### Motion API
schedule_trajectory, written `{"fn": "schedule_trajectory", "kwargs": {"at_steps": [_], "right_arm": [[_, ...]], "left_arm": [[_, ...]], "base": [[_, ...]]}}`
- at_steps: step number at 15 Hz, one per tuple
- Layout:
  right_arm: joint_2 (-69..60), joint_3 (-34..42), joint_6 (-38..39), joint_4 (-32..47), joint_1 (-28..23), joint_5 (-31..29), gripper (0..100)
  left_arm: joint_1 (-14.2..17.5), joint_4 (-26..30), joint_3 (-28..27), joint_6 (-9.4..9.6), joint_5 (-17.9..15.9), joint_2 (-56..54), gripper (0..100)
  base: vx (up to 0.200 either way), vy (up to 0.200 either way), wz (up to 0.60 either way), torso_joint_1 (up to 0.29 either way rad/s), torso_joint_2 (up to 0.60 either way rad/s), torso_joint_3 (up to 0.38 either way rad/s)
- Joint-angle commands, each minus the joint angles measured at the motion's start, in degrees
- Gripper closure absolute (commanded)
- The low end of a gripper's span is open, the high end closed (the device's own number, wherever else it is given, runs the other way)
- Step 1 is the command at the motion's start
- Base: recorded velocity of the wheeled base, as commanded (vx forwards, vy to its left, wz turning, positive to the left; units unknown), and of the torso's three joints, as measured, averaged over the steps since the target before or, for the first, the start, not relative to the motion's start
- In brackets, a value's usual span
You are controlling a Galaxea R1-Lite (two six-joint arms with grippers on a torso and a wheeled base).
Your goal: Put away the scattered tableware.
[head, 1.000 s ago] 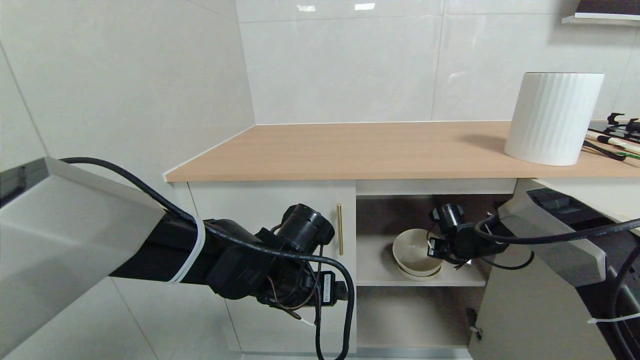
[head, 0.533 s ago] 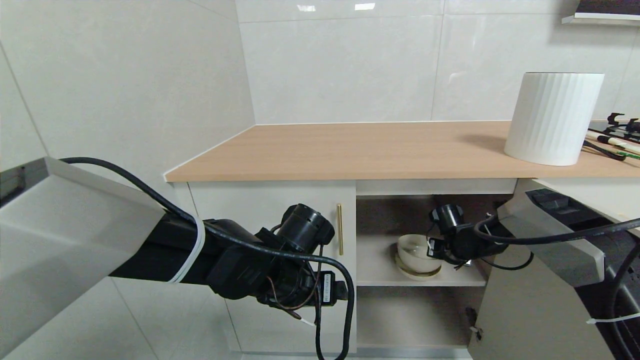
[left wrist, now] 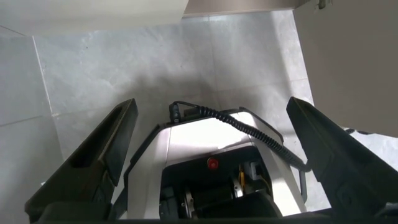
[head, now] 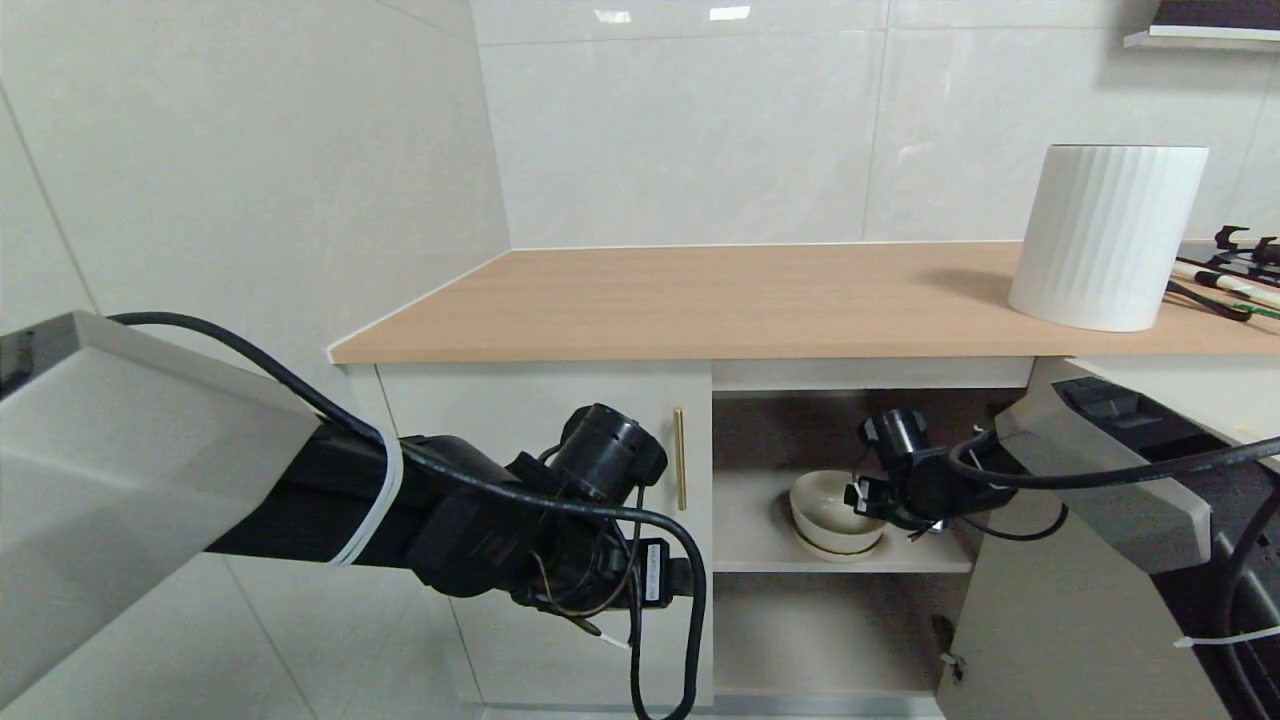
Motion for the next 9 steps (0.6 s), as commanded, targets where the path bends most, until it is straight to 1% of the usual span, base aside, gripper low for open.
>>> {"fn": "schedule_trajectory", "kwargs": {"at_steps": [1,3,4,5,6,7,8,9], "right_arm": [[-2.7,1.6,0.2,0.2,0.1,0.0,0],[-7.7,6.5,1.0,0.5,1.1,0.6,0],[-10.0,8.5,1.0,0.5,1.9,0.8,0],[-14.5,11.9,0.9,0.5,2.7,2.2,0],[-20.0,15.9,0.6,0.5,3.6,4.6,0],[-25.4,19.1,0.1,0.7,3.8,7.0,0],[-30.0,21.3,-0.3,1.9,4.0,8.7,0],[-35.3,23.7,-0.8,5.0,5.3,9.9,0]], "left_arm": [[0.2,0.0,0.0,-0.10,0.1,-1.3,0],[1.6,0.2,0.2,-0.45,0.5,-4.3,0],[2.3,0.3,0.3,-0.45,0.5,-6.1,0],[3.6,0.3,0.7,-0.10,0.5,-9.0,0],[4.5,0.3,1.6,0.78,0.5,-11.5,0],[6.3,0.3,2.1,2.45,0.5,-14.4,0],[7.7,0.3,2.7,3.33,0.2,-17.2,0],[9.0,0.3,3.3,3.59,-0.1,-20.2,0]], "base": [[0.000,0.000,0.00,0.000,0.00,0.000],[0.000,0.000,0.00,0.000,0.00,0.000],[0.000,0.000,0.00,0.000,0.00,0.000],[0.000,0.000,0.00,0.000,0.00,0.000],[0.000,0.000,0.00,0.000,0.00,0.000],[0.000,0.000,0.00,0.000,0.00,0.000],[0.000,0.000,0.00,0.000,0.00,0.000],[0.000,0.000,0.00,0.000,0.00,0.000]]}}
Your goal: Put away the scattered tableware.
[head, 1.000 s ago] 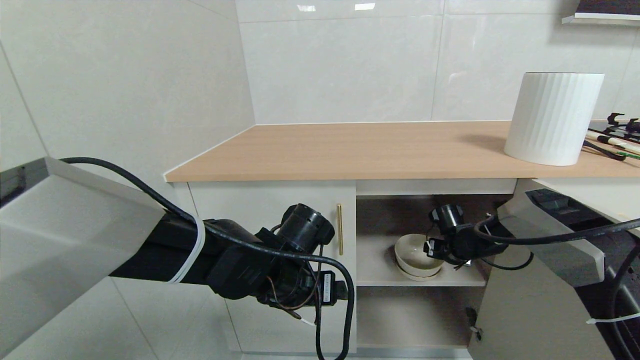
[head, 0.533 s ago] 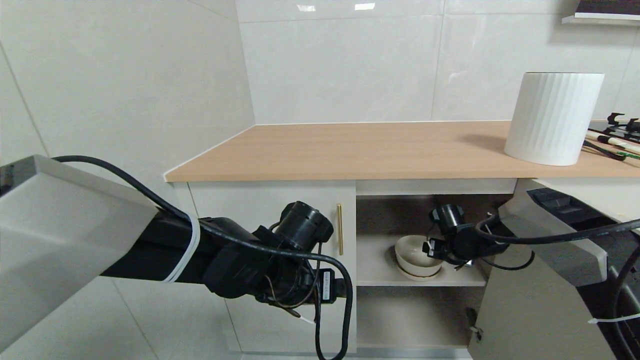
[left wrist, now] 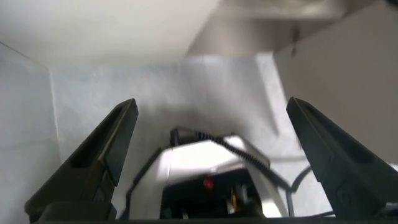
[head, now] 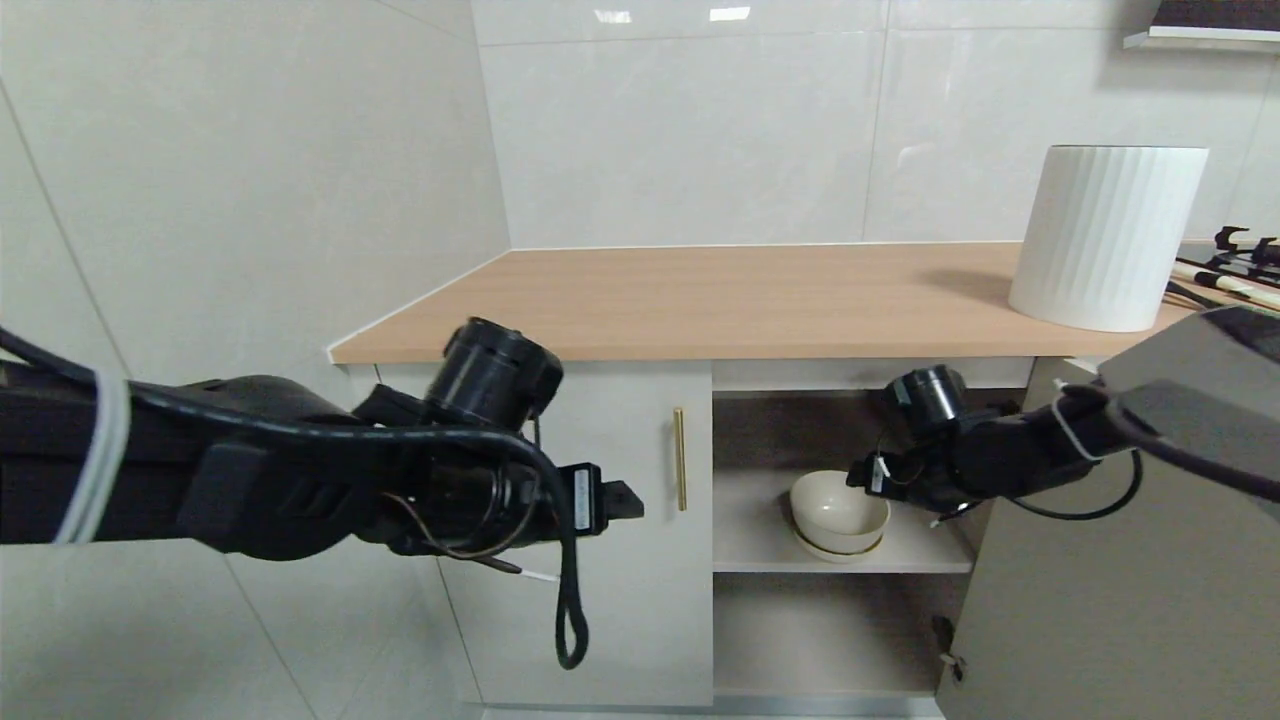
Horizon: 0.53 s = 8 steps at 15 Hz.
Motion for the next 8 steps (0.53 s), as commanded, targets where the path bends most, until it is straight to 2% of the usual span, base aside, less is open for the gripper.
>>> {"fn": "schedule_trajectory", "kwargs": {"at_steps": [1,4,8], "right_arm": [[-19.5,9.6,-0.7,6.3,3.8,3.6,0],[-29.4,17.5,-0.6,7.7,9.0,3.6,0],[-38.0,23.5,0.8,8.1,11.8,3.2,0]], "left_arm": [[3.5,-0.1,3.4,0.85,-0.2,-10.2,0],[4.1,-0.1,8.3,0.77,0.1,-17.9,0],[3.9,-0.1,13.5,1.21,0.3,-28.0,0]], "base": [[0.000,0.000,0.00,0.000,0.00,0.000],[0.000,0.000,0.00,0.000,0.00,0.000],[0.000,0.000,0.00,0.000,0.00,0.000]]}}
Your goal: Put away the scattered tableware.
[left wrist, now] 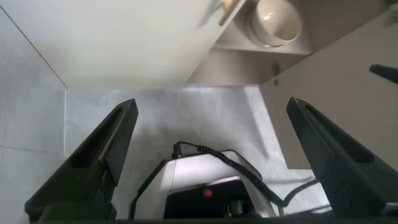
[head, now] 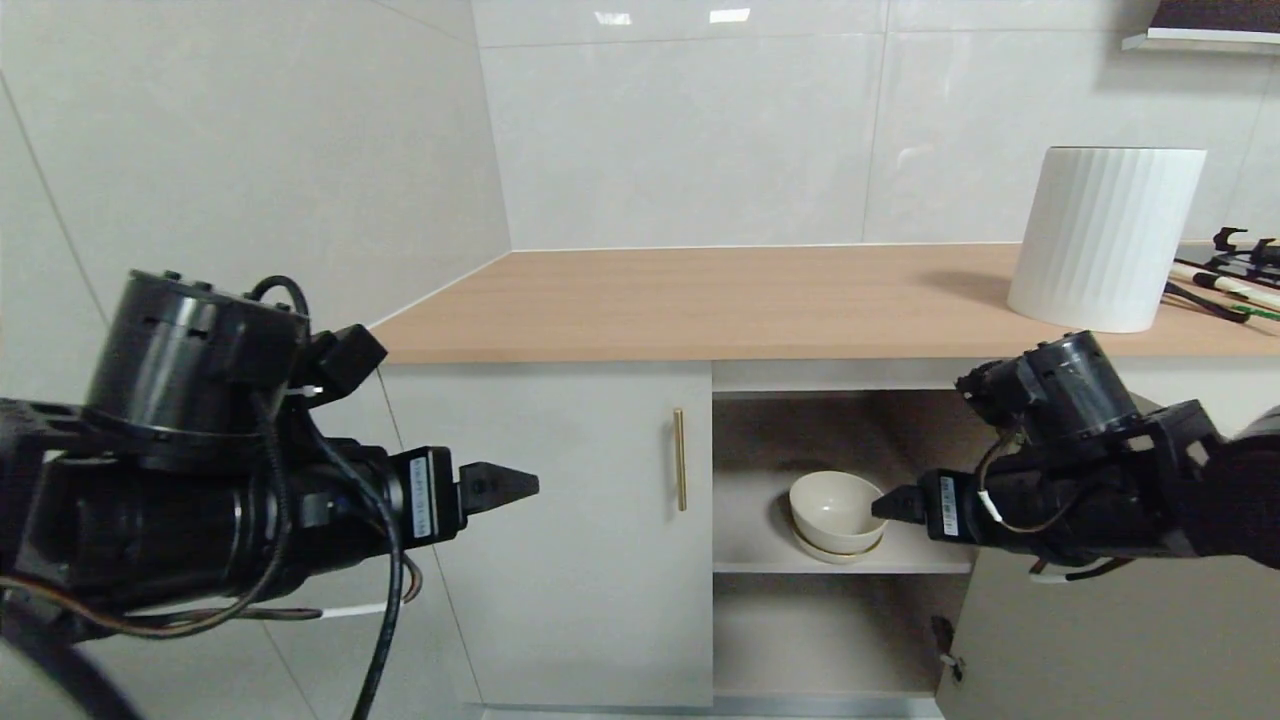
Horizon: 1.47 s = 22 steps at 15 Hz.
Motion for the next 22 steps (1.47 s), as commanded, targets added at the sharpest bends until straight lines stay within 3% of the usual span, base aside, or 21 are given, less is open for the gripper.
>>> {"fn": "schedule_trajectory", "kwargs": {"at_steps": [1,7,22], "right_arm": [[-8.2,3.6,1.6,0.1,1.6,-0.1,0],[-11.7,7.4,1.1,0.2,2.4,0.2,0],[-10.8,8.2,0.4,0.3,3.4,-0.3,0]], "left_arm": [[-0.3,-0.1,2.6,0.12,-0.4,-7.8,0],[-1.0,-0.1,4.2,-0.06,-0.4,-8.6,0],[-1.7,-0.1,4.9,-0.14,-0.4,-8.5,0]], "base": [[0.000,0.000,0.00,0.000,0.00,0.000],[0.000,0.000,0.00,0.000,0.00,0.000],[-0.200,0.000,0.00,0.001,0.00,0.001]]}}
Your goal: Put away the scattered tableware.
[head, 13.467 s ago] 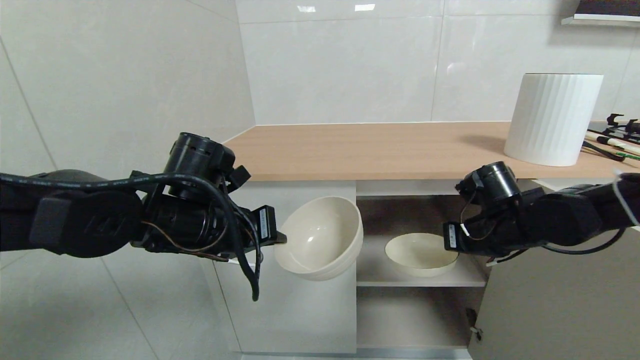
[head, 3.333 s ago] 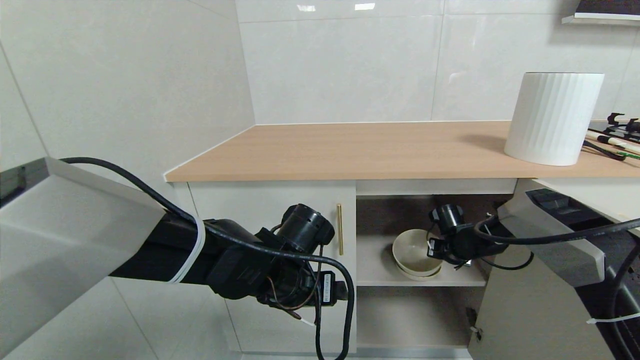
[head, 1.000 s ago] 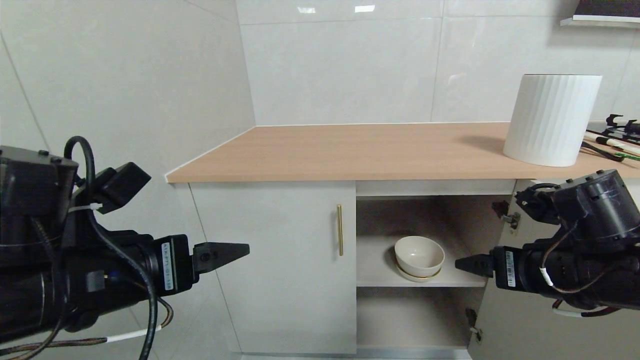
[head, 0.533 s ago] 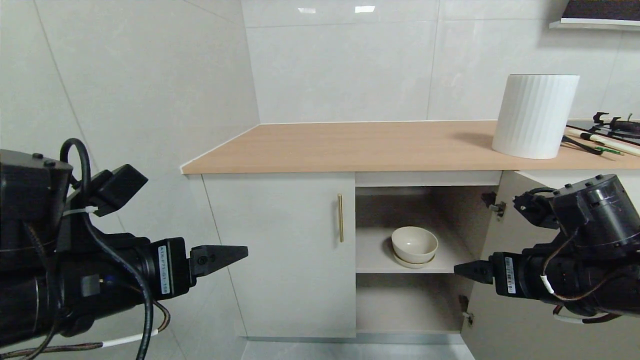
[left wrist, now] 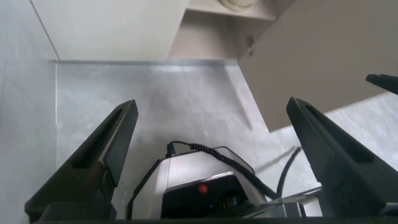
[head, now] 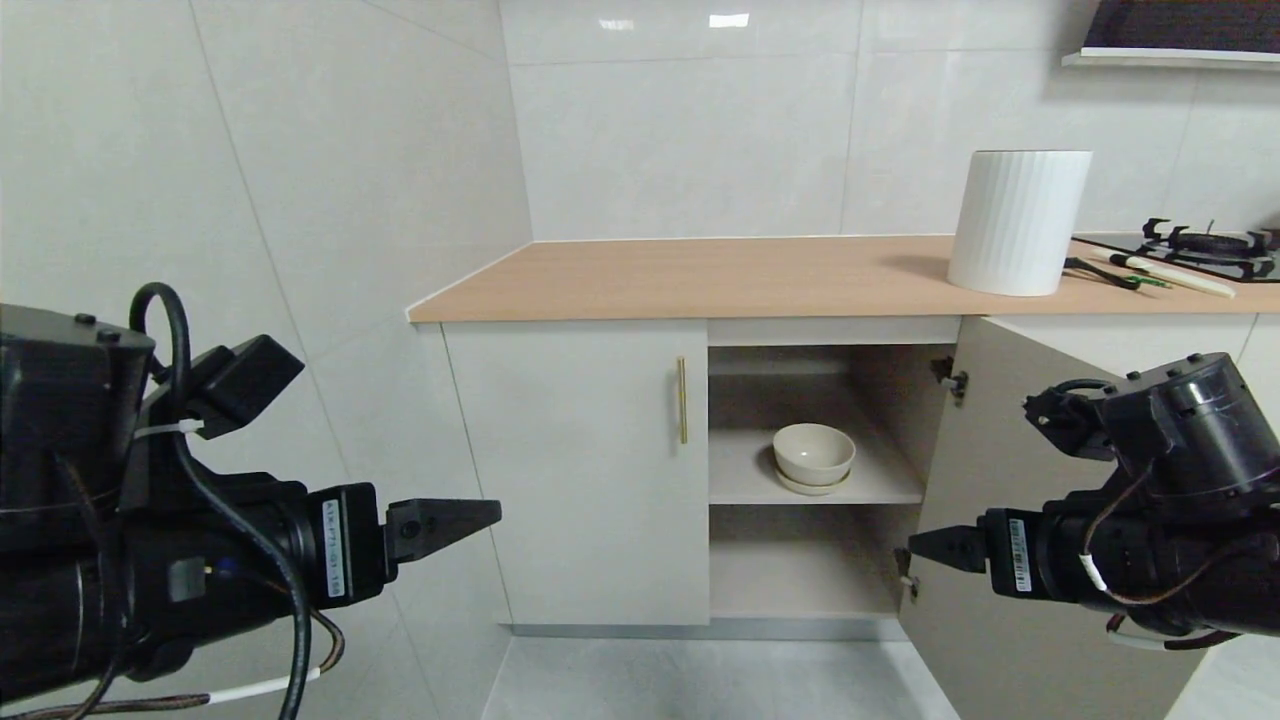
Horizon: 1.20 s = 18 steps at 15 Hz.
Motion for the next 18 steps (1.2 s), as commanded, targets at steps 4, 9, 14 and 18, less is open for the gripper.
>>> {"fn": "schedule_trajectory", "kwargs": {"at_steps": [4,9,14,18], "right_arm": [[0.3,0.0,0.0,0.0,0.0,0.0,0],[-1.0,-0.1,0.0,0.0,0.0,-0.1,0],[-2.2,0.6,0.2,2.2,0.6,-2.0,0],[-3.7,1.8,-0.2,2.6,0.5,-1.9,0]], "left_arm": [[0.0,0.0,0.3,-0.01,0.0,0.4,0],[0.0,0.0,0.4,0.08,-0.1,0.3,0],[0.0,0.0,0.4,0.08,0.1,0.0,0],[0.0,0.0,0.4,0.08,0.3,0.1,0]], "base": [[-0.150,0.000,0.00,0.001,0.00,0.004],[0.000,0.000,0.00,0.000,0.00,0.000],[0.000,0.000,0.00,0.000,0.00,0.000],[0.000,-0.200,0.00,0.001,0.00,0.004]]}}
